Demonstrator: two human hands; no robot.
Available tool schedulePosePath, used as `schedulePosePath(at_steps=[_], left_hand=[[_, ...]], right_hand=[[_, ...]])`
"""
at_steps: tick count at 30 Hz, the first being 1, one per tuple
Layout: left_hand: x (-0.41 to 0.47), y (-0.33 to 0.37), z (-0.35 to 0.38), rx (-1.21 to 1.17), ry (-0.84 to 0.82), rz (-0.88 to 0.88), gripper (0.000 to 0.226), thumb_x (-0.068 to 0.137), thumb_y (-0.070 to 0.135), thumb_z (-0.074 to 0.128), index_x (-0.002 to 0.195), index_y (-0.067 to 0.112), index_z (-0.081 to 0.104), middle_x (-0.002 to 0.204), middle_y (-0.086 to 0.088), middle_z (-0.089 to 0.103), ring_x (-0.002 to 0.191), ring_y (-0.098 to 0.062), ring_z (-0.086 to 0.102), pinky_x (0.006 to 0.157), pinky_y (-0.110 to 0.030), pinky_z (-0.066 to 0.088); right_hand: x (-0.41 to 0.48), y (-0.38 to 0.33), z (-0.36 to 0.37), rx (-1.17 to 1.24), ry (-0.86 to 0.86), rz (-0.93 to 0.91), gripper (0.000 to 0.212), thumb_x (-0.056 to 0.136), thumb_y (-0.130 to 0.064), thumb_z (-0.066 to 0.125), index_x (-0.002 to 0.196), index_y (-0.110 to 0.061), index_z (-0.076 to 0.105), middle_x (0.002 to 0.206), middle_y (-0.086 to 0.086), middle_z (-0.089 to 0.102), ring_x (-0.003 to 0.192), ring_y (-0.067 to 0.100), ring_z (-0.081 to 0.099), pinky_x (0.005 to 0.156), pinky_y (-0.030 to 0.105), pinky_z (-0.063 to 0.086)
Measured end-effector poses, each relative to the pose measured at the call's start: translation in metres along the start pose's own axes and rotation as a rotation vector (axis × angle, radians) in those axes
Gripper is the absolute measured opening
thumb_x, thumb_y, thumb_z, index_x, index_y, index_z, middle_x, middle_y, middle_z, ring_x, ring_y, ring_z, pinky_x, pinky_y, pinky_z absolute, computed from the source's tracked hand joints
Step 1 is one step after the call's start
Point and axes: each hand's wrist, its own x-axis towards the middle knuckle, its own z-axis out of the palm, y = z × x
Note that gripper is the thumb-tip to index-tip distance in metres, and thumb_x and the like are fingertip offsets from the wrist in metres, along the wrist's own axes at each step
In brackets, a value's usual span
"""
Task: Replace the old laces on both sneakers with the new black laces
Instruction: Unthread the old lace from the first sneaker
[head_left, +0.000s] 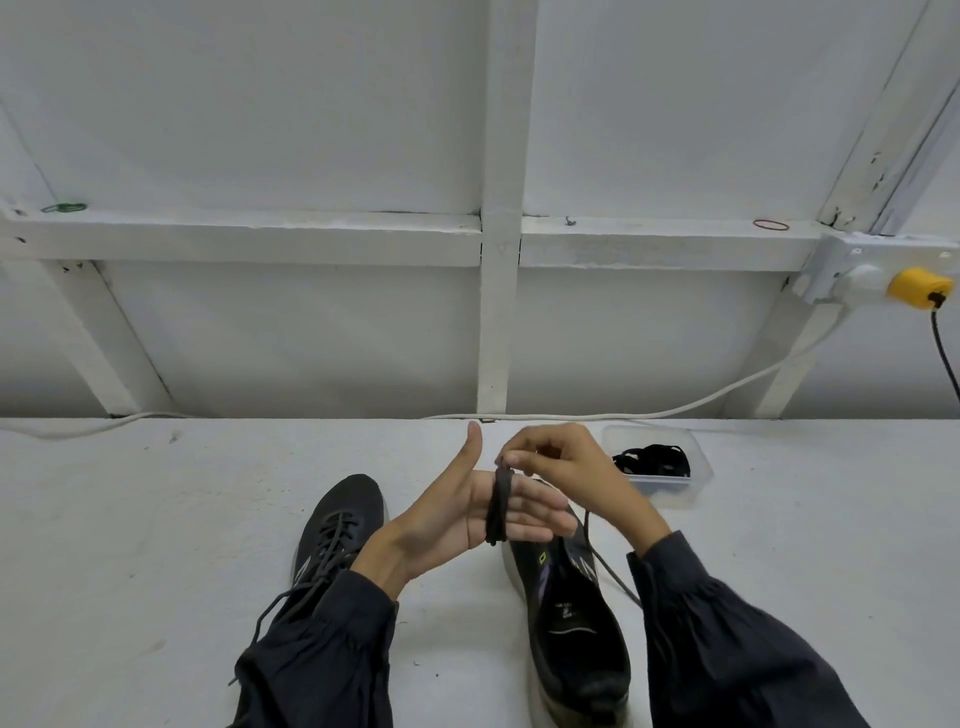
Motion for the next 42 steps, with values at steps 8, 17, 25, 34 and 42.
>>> schedulePosePath(at_steps=[8, 17, 25, 34, 42], left_hand=[[0.004, 0.012, -0.010, -0.102, 0.102, 0.133, 0.098, 0.091, 0.069, 0.006, 0.124, -0.008, 0.057, 0.125, -0.029, 0.061, 0.124, -0.035, 0.057, 0.106, -0.037, 0.045], [0.004, -0.003, -0.010, 0.113, 0.157, -0.062, 0.096, 0.092, 0.068, 0.000, 0.123, 0.002, 0.063, 0.115, -0.012, 0.071, 0.110, -0.021, 0.066, 0.101, -0.029, 0.047], [0.005, 0.000, 0.004, 0.066, 0.014, -0.051, 0.104, 0.088, 0.071, 0.000, 0.118, -0.007, 0.062, 0.121, -0.028, 0.064, 0.118, -0.036, 0.060, 0.098, -0.033, 0.049], [0.007, 0.012, -0.008, -0.090, 0.127, 0.084, 0.098, 0.091, 0.069, 0.007, 0.120, -0.008, 0.061, 0.123, -0.029, 0.062, 0.121, -0.037, 0.058, 0.104, -0.038, 0.048], [0.013, -0.006, -0.005, 0.067, 0.171, -0.078, 0.096, 0.092, 0.071, 0.005, 0.125, 0.002, 0.063, 0.119, -0.016, 0.067, 0.115, -0.028, 0.061, 0.109, -0.041, 0.042]], right_hand=[[-0.044, 0.011, 0.041, 0.016, -0.167, 0.088, 0.017, 0.088, -0.036, 0.068, 0.099, -0.028, 0.078, 0.090, 0.003, 0.076, 0.088, 0.029, 0.069, 0.085, 0.045, 0.054], [-0.031, -0.031, -0.012, 0.055, -0.263, -0.019, 0.014, 0.095, -0.017, 0.060, 0.085, -0.014, 0.070, 0.070, -0.006, 0.062, 0.067, 0.004, 0.053, 0.066, 0.022, 0.042], [0.001, -0.002, -0.010, 0.066, -0.037, -0.018, 0.012, 0.092, -0.014, 0.066, 0.082, -0.011, 0.073, 0.075, 0.004, 0.069, 0.070, 0.010, 0.057, 0.068, 0.027, 0.048], [-0.046, 0.019, 0.032, -0.019, -0.248, 0.084, 0.016, 0.092, -0.030, 0.067, 0.102, -0.023, 0.078, 0.062, -0.018, 0.062, 0.063, 0.004, 0.054, 0.066, 0.022, 0.044], [-0.039, -0.019, -0.013, -0.156, -0.260, 0.003, 0.015, 0.092, -0.025, 0.066, 0.088, -0.013, 0.074, 0.059, -0.017, 0.061, 0.055, 0.005, 0.053, 0.057, 0.023, 0.041]])
